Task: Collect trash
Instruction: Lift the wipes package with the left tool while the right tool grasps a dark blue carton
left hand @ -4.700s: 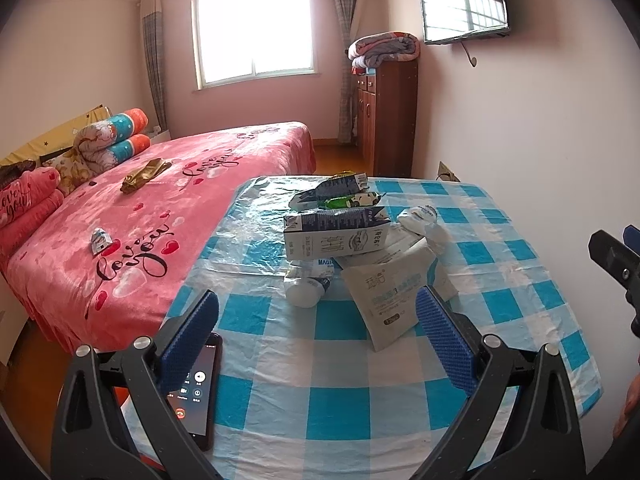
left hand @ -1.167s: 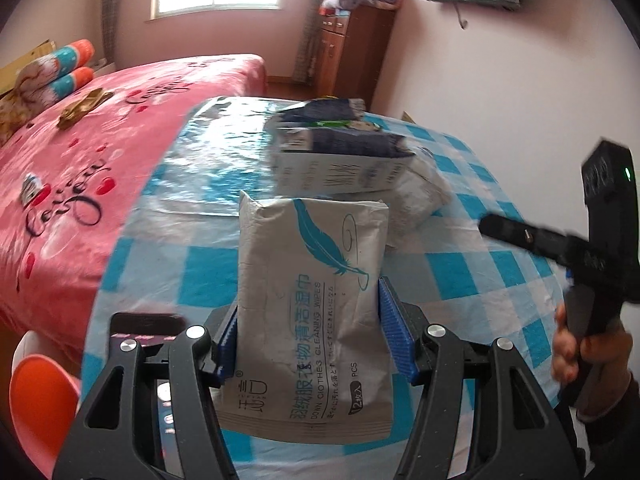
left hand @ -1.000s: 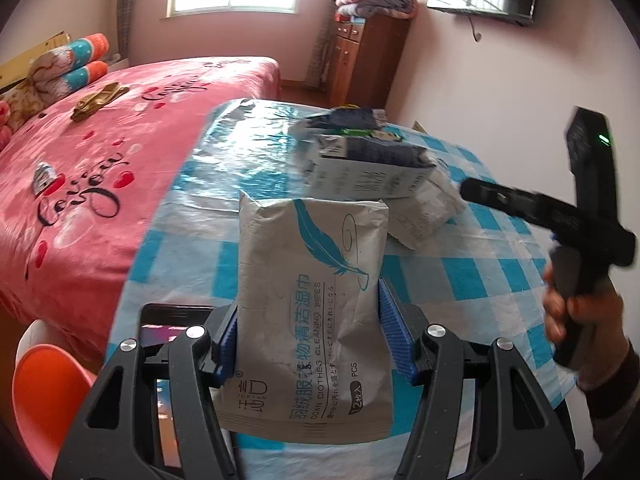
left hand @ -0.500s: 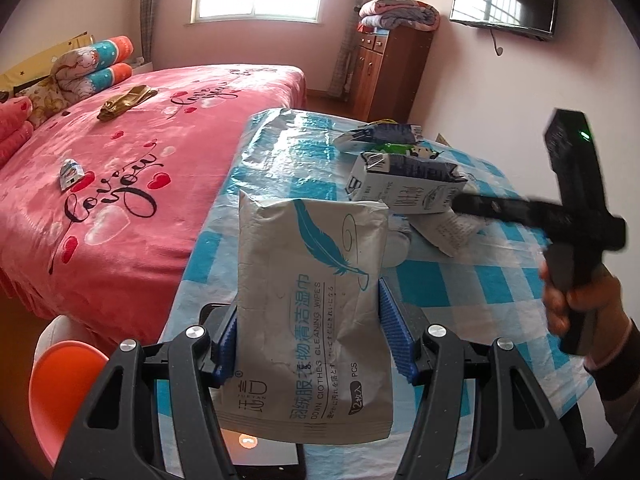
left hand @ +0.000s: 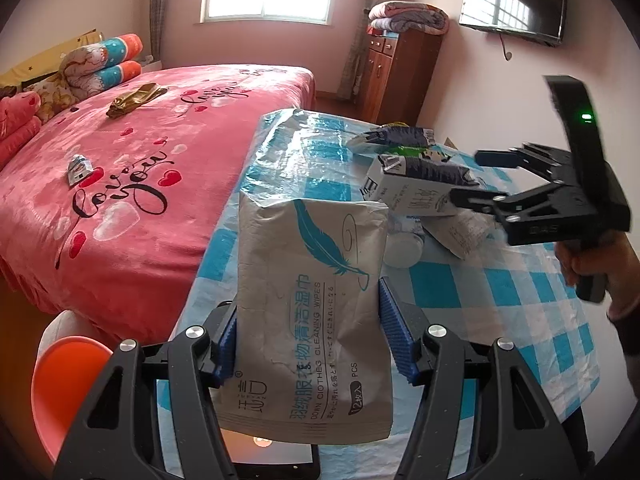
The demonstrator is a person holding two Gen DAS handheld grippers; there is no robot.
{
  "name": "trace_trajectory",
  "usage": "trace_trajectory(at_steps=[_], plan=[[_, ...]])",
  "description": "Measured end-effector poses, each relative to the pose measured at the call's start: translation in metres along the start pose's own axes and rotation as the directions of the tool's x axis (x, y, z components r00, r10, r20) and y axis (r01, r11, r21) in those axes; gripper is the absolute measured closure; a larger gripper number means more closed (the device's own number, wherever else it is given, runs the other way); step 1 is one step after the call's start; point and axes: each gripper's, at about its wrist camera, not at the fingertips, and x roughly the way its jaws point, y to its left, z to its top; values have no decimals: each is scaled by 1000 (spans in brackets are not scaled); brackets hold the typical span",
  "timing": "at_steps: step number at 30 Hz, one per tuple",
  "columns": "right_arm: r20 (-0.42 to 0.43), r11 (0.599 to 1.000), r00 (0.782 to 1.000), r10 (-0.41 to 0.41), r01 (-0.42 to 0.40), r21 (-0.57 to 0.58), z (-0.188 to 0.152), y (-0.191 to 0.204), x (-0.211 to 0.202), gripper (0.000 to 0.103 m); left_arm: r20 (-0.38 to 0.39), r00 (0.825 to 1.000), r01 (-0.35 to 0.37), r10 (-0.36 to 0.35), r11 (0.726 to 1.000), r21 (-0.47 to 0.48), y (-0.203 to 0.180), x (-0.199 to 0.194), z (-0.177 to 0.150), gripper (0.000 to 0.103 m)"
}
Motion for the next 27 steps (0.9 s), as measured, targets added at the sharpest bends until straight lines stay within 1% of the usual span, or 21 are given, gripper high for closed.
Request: trace_trajectory(at_steps=[4, 7, 8, 11, 12, 14, 16, 18, 19, 20, 27], plan=[[-75, 997, 997, 25, -30, -70, 12, 2, 33, 17, 4, 1000, -13, 13, 1000, -3, 3, -2, 3, 41], [-111, 995, 993, 38, -48, -84, 14, 3, 46, 18, 9, 1000, -25, 25, 1000, -2, 6, -2, 6, 41], [-114, 995, 993, 44, -54, -86, 13, 3, 48, 25, 11, 1000, -29, 29, 1000, -2, 6, -2, 7, 41], [-116, 995, 991, 59, -68, -76, 12, 3, 48, 40, 14, 999, -36, 36, 999, -6, 9, -1, 9, 41], [-115, 995, 992, 55, -64, -75, 10, 4, 47, 42, 13, 999, -35, 35, 999, -9, 10, 0, 9, 41], [-116, 996, 992, 48, -56, -70, 8, 6, 45, 49, 8, 999, -33, 33, 999, -11, 10, 2, 8, 41], [-118, 998, 992, 35, -41, -48, 4, 7, 41, 53, 6, 999, -31, 31, 999, -12, 11, 2, 7, 41], [-114, 999, 993, 41, -43, -15, 1, 7, 37, 61, 7, 1000, -27, 27, 1000, -12, 11, 1, 5, 41], [-111, 999, 993, 40, -40, 0, 0, 6, 34, 68, 8, 1000, -26, 26, 1000, -13, 10, 1, 4, 41], [-104, 999, 994, 30, -28, 17, -2, 5, 30, 69, 9, 1000, -25, 26, 1000, -15, 11, 0, 3, 41], [-61, 991, 998, 8, 0, 132, -16, 4, 6, 70, 8, 1000, -14, 14, 1000, -13, 7, -4, -4, 40]])
